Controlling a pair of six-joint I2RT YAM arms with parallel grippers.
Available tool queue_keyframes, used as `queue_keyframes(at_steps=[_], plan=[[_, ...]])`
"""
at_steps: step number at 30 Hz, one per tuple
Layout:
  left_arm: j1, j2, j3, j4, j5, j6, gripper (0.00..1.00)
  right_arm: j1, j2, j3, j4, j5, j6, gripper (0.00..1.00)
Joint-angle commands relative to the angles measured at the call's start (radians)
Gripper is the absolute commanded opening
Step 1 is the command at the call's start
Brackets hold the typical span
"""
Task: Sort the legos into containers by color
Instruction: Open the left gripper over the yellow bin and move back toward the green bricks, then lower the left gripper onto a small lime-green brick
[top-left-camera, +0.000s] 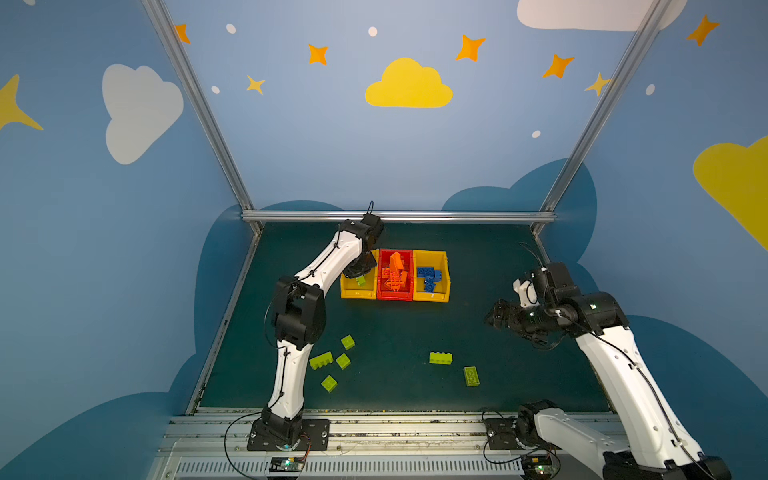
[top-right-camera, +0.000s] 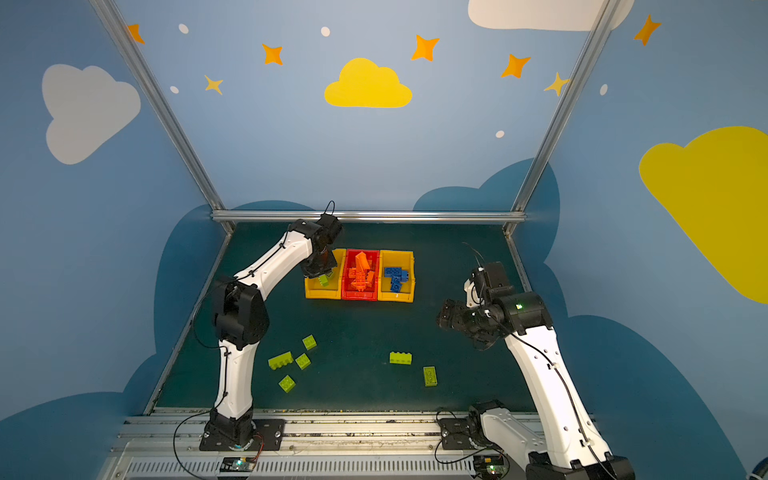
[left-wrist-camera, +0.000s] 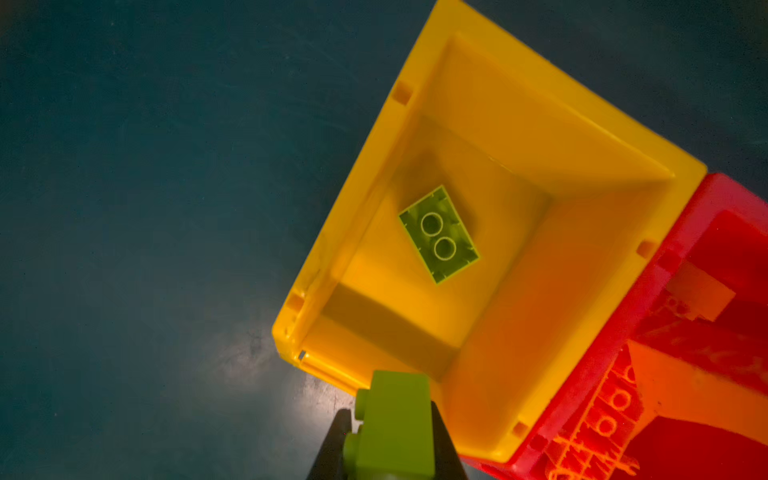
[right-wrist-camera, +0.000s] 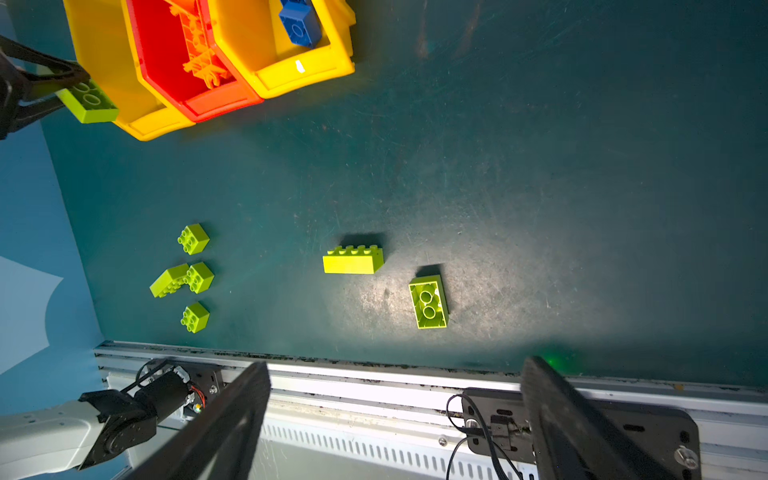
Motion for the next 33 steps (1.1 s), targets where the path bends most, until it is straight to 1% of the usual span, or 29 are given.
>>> queue_keyframes(at_steps=[1, 4, 6, 7, 10, 14, 16, 19, 21, 24, 26, 29, 31, 33], plan=[[0.004, 0.036, 0.064, -0.025, 0.005, 0.050, 0.23, -0.008, 0.005, 0.032, -0.016, 0.021, 0.006, 0.92], [0.012, 0.073, 0.117, -0.044, 0.011, 0.050, 0.53, -0.009, 0.008, 0.037, -0.018, 0.021, 0.008, 0.92], [0.012, 0.082, 0.142, -0.061, 0.004, 0.042, 0.67, -0.009, 0.005, 0.037, -0.017, 0.019, 0.008, 0.92], [0.012, 0.076, 0.143, -0.062, 0.004, 0.042, 0.69, -0.010, 0.003, 0.036, -0.018, 0.018, 0.006, 0.92], [0.008, 0.033, 0.112, -0.051, 0.002, 0.035, 0.70, -0.011, 0.003, 0.028, -0.012, 0.013, 0.003, 0.92], [0.006, -0.091, -0.037, -0.008, -0.004, 0.009, 0.70, -0.013, 0.001, 0.015, 0.003, -0.012, 0.002, 0.92], [0.007, -0.180, -0.152, 0.023, -0.004, -0.017, 0.69, -0.012, 0.001, 0.009, 0.014, -0.029, -0.003, 0.92], [0.007, -0.330, -0.364, 0.068, 0.004, -0.076, 0.69, -0.011, 0.007, 0.000, 0.029, -0.052, -0.013, 0.92], [0.007, -0.439, -0.521, 0.092, 0.006, -0.131, 0.70, -0.012, 0.009, -0.008, 0.042, -0.077, -0.025, 0.92], [0.008, -0.587, -0.727, 0.072, -0.021, -0.231, 0.69, -0.012, 0.009, -0.026, 0.060, -0.116, -0.039, 0.92], [0.005, -0.685, -0.860, 0.077, -0.006, -0.297, 0.70, -0.012, 0.008, -0.040, 0.070, -0.141, -0.043, 0.92], [-0.001, -0.843, -1.037, 0.086, 0.022, -0.393, 0.70, -0.012, 0.014, -0.061, 0.081, -0.176, -0.052, 0.92], [-0.011, -0.946, -1.127, 0.083, 0.031, -0.446, 0.70, -0.013, 0.018, -0.072, 0.086, -0.195, -0.058, 0.92], [-0.023, -1.050, -1.204, 0.084, 0.036, -0.485, 0.74, -0.012, 0.018, -0.084, 0.092, -0.208, -0.061, 0.92]])
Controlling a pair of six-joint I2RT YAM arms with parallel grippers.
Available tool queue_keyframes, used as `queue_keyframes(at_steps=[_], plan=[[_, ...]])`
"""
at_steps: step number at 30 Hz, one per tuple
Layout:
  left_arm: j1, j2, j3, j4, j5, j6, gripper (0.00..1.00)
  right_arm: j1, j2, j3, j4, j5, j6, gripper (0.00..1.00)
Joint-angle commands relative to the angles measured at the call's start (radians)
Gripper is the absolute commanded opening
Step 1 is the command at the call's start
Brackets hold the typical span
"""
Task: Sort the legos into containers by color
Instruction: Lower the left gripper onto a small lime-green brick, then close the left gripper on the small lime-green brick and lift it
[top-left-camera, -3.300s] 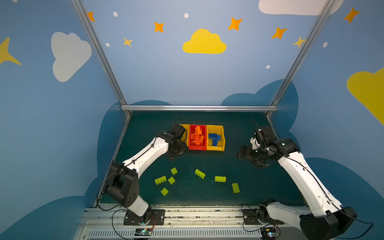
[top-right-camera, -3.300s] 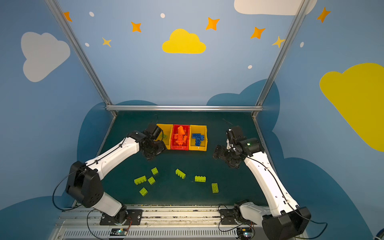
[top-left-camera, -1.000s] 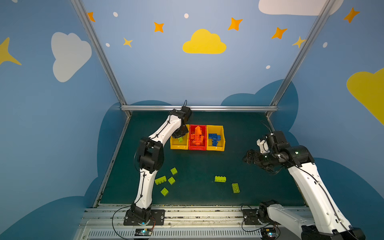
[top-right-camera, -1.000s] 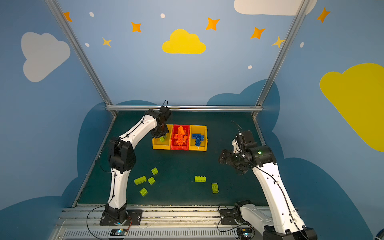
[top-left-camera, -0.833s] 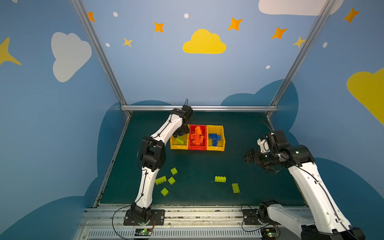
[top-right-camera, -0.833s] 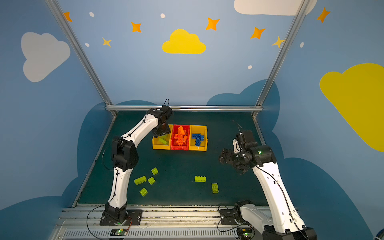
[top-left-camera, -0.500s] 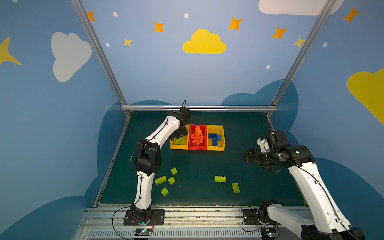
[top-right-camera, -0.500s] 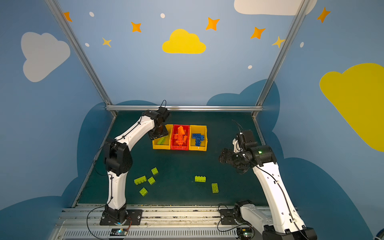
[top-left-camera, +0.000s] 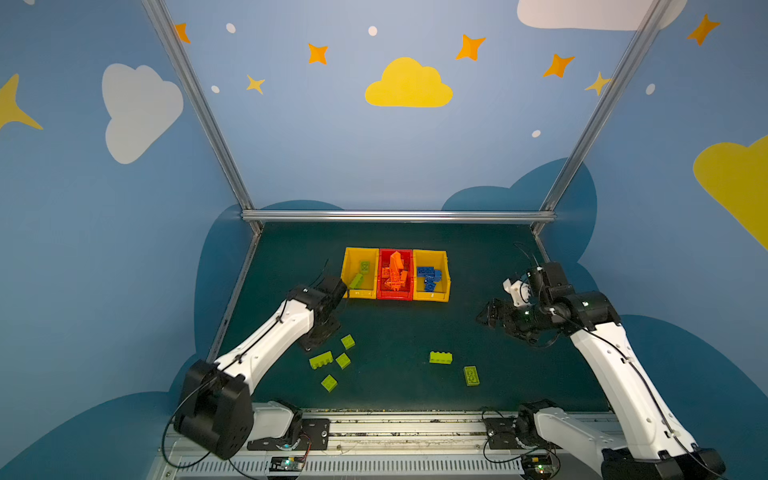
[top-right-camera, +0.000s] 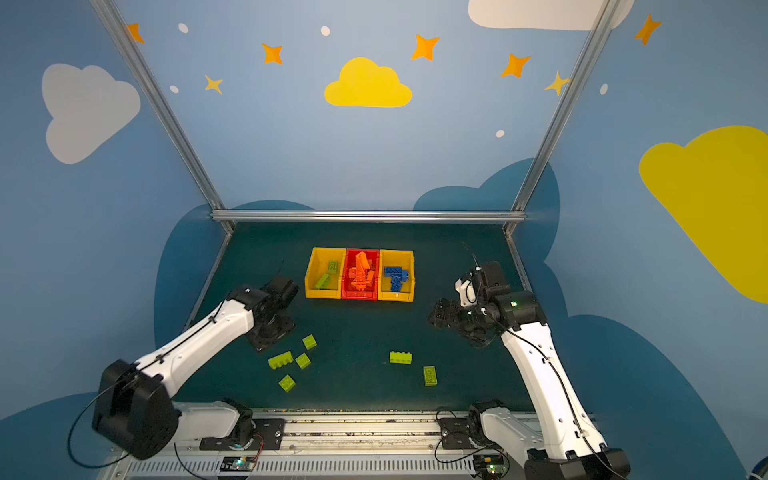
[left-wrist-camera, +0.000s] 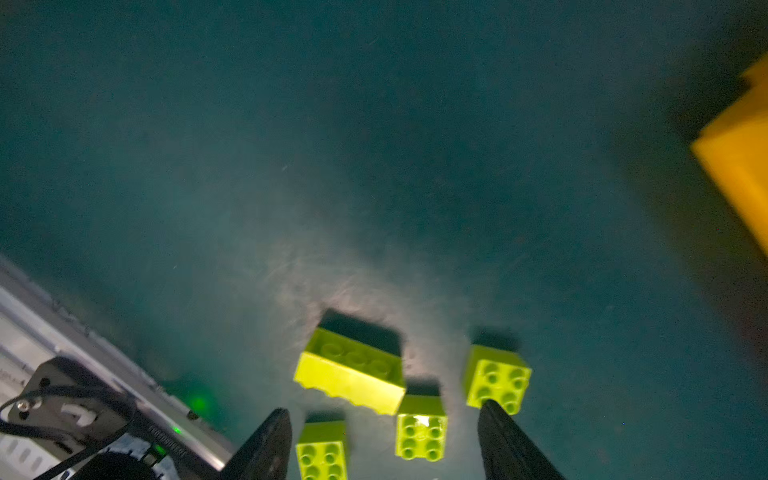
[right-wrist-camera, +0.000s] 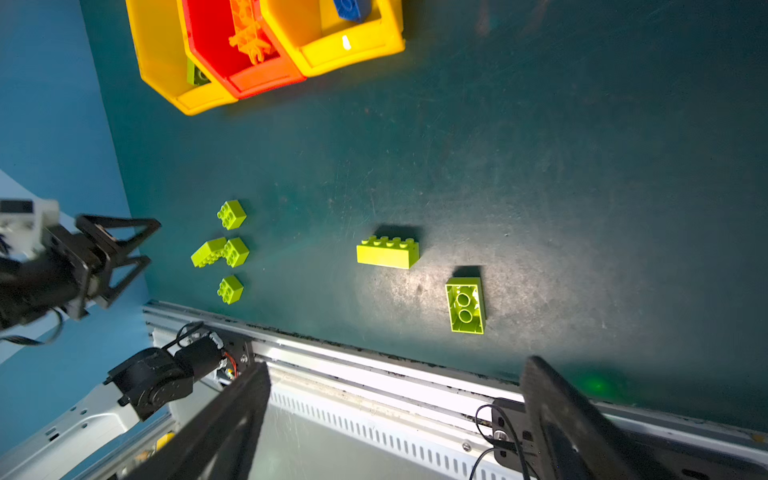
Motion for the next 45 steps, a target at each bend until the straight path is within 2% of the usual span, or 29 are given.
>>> queue_keyframes(at_steps=[1, 5, 9, 15, 22, 30, 38, 45], plan=[[-0.019, -0.146, -0.091, -0.011, 0.010, -0.139, 0.76, -0.001, 0.003, -0.023, 0.022, -0.051, -0.021, 0.92], [-0.028, -0.299, -0.202, -0.017, 0.035, -0.189, 0.79, -0.001, -0.005, -0.040, 0.027, -0.065, -0.021, 0.92], [-0.029, -0.345, -0.248, 0.008, 0.062, -0.183, 0.81, -0.002, -0.020, -0.050, 0.019, -0.065, -0.022, 0.92], [-0.031, -0.256, -0.242, 0.061, 0.091, -0.156, 0.86, -0.002, -0.048, -0.052, -0.001, -0.052, -0.021, 0.92], [-0.033, -0.218, -0.283, 0.168, 0.154, -0.237, 0.86, -0.002, -0.094, -0.073, -0.012, -0.035, -0.002, 0.92], [-0.030, -0.184, -0.314, 0.238, 0.166, -0.286, 0.87, -0.001, -0.137, -0.104, -0.018, -0.032, 0.022, 0.92], [-0.018, -0.157, -0.337, 0.304, 0.115, -0.342, 0.87, -0.001, -0.146, -0.092, -0.037, -0.027, 0.016, 0.92], [0.004, -0.136, -0.337, 0.316, 0.088, -0.328, 0.87, -0.001, -0.150, -0.088, -0.048, -0.026, 0.010, 0.92]])
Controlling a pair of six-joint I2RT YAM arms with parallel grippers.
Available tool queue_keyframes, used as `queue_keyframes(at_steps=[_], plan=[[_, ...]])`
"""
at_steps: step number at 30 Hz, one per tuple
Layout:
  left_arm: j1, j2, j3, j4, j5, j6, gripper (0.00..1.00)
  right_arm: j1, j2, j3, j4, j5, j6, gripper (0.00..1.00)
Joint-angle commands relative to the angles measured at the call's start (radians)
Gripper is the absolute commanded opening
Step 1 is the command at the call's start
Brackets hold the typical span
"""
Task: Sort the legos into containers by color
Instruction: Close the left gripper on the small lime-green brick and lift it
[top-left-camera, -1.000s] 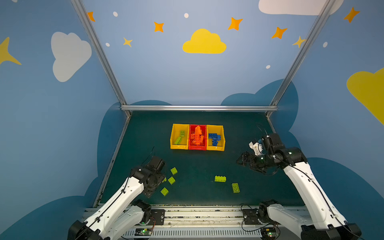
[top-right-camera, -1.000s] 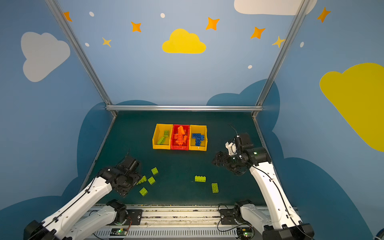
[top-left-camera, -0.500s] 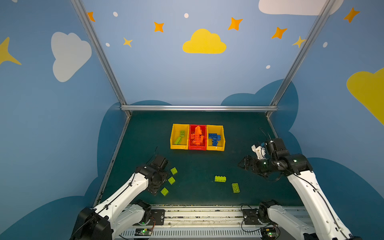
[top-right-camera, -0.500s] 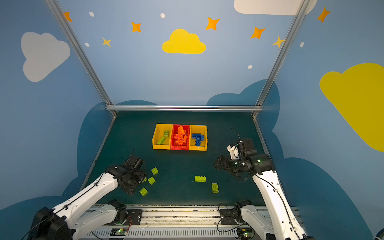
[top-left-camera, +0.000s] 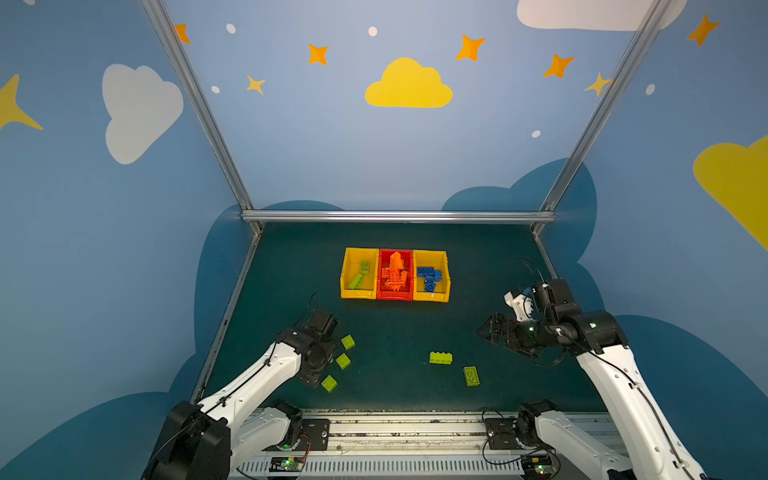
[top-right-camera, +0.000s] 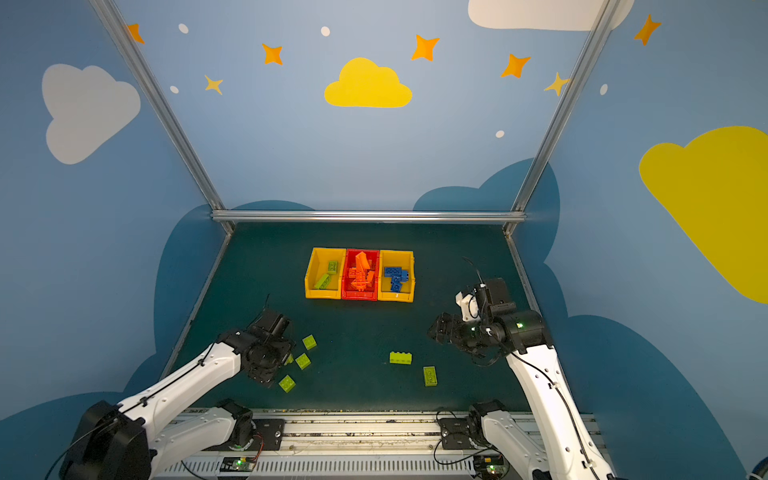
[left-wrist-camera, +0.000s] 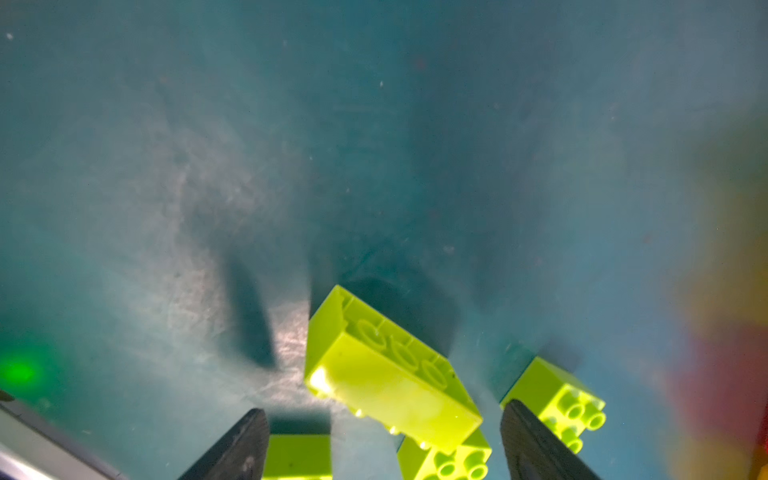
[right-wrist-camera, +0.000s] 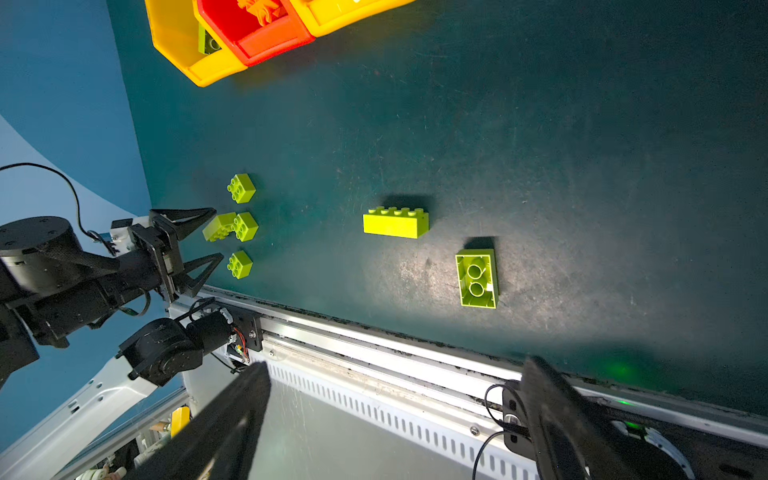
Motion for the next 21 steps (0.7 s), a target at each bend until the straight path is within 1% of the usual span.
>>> queue_keyframes(at_steps=[1, 6, 14, 17, 21], plan=[[0.012, 0.014, -0.006, -0.003, -0.036, -0.005, 0.87, -0.001, -0.015, 0.006, -0.029, 0.013, -0.004, 0.92], [0.030, 0.028, -0.025, -0.002, -0.047, -0.009, 0.85, -0.001, -0.015, 0.001, -0.028, 0.012, -0.005, 0.92], [0.041, 0.059, -0.039, 0.018, -0.031, -0.011, 0.71, -0.002, 0.007, 0.003, -0.018, 0.012, -0.014, 0.92], [0.040, 0.086, -0.024, 0.023, -0.022, -0.002, 0.59, -0.002, 0.020, 0.005, -0.013, 0.012, -0.019, 0.92], [0.041, 0.135, 0.015, 0.024, -0.018, 0.028, 0.37, -0.002, 0.038, 0.007, -0.008, 0.016, -0.025, 0.92]])
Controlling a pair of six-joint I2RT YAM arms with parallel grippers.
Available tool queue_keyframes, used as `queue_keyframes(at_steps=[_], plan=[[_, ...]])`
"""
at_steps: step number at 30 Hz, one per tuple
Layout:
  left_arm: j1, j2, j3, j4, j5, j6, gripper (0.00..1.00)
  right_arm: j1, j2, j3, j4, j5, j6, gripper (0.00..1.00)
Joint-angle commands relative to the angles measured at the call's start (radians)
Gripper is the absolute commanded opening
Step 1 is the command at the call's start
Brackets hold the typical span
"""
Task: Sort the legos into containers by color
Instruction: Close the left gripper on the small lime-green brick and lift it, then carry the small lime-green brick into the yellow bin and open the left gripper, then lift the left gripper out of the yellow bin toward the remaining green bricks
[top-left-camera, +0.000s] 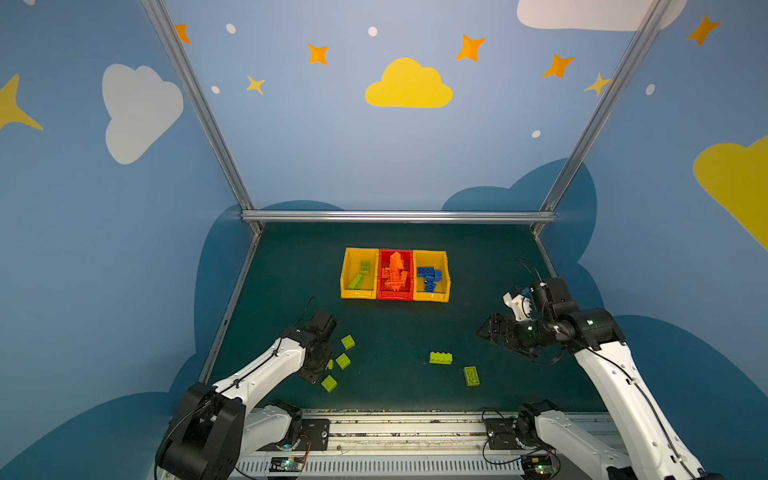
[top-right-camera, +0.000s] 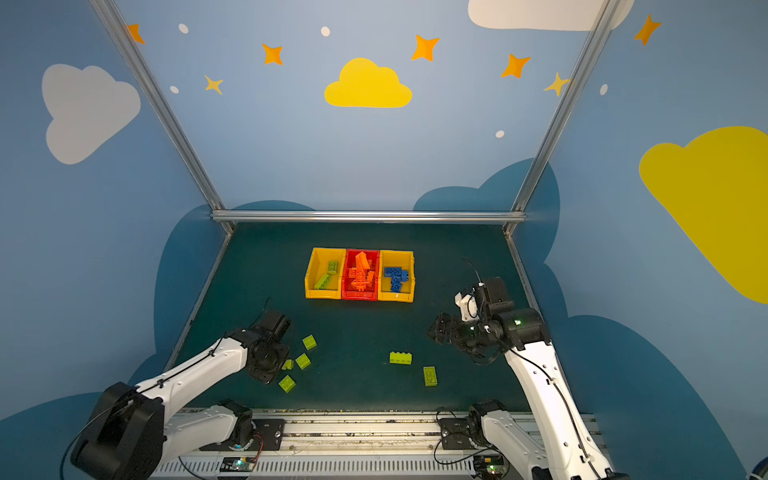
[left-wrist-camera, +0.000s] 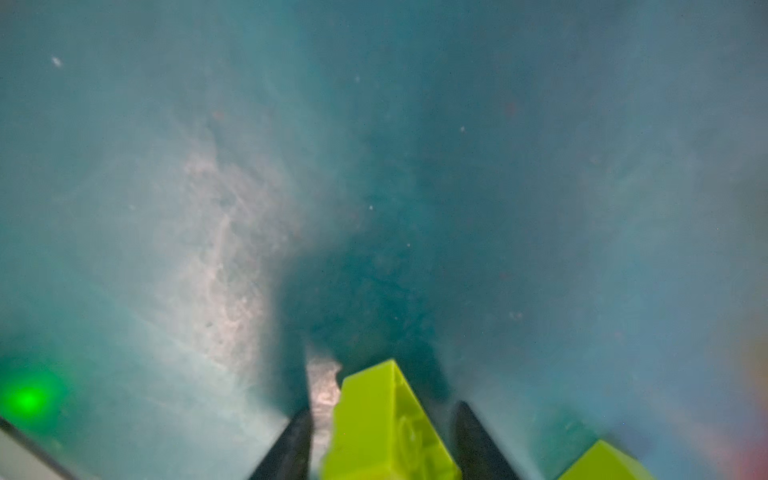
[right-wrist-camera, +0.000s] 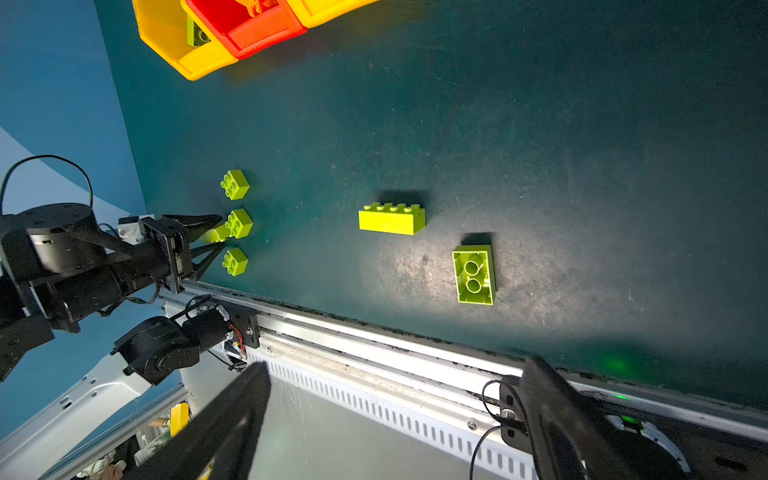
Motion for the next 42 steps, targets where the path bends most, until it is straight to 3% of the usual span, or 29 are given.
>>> queue_keyframes(at_steps=[1, 4, 7, 28, 31, 36, 42], plan=[[0.004, 0.038, 0.050, -0.013, -0.010, 0.031, 0.33, -0.002, 0.011, 0.008, -0.002, 0.017, -0.016, 0.92], [0.003, 0.097, 0.121, -0.031, -0.022, 0.075, 0.21, -0.003, 0.020, 0.011, 0.000, 0.026, -0.018, 0.92], [0.005, 0.172, 0.231, -0.068, -0.036, 0.127, 0.17, -0.003, 0.031, 0.020, 0.001, 0.037, -0.019, 0.92], [0.024, 0.910, 1.359, -0.368, -0.121, 0.512, 0.18, -0.030, 0.073, 0.076, -0.016, 0.114, 0.006, 0.92], [0.037, 1.001, 1.488, -0.396, -0.116, 0.538, 0.25, -0.036, 0.077, 0.090, -0.026, 0.128, 0.010, 0.92], [0.055, 1.104, 1.663, -0.435, -0.065, 0.565, 0.67, -0.045, 0.088, 0.113, -0.034, 0.137, 0.014, 0.92], [0.047, 1.034, 1.624, -0.393, -0.039, 0.562, 0.74, -0.053, 0.106, 0.130, -0.032, 0.126, 0.004, 0.92]])
